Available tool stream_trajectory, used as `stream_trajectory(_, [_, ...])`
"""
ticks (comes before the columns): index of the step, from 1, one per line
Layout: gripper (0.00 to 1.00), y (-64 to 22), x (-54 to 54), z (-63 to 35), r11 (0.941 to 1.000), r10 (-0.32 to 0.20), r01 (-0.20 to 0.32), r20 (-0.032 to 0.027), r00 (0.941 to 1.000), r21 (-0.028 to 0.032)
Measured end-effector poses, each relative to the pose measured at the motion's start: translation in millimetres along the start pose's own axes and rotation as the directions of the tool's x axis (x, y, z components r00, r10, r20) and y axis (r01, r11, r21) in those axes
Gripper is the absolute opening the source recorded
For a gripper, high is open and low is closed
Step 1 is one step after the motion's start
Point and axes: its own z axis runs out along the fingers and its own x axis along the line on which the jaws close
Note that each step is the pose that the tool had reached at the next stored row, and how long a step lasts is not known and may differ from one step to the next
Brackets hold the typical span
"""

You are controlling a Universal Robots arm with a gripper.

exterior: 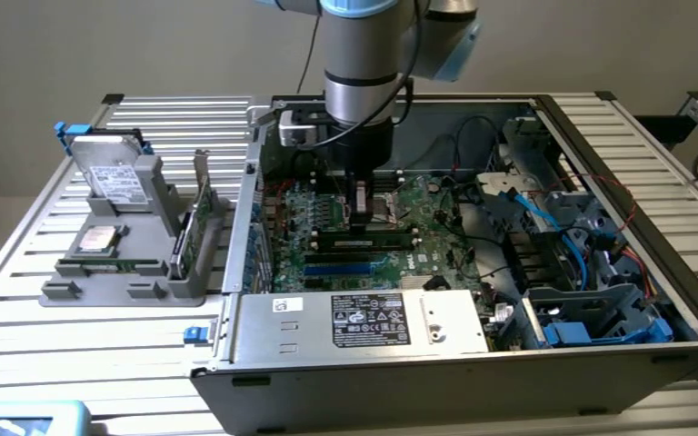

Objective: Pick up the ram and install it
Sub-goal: 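Press down the ram until it locks into place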

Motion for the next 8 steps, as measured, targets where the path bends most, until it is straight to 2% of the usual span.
stream_trajectory(8, [0.11, 1.2, -0.2, 3.1, 1.0000, 0.000, 0.000, 0.0005, 1.0000, -0.0002])
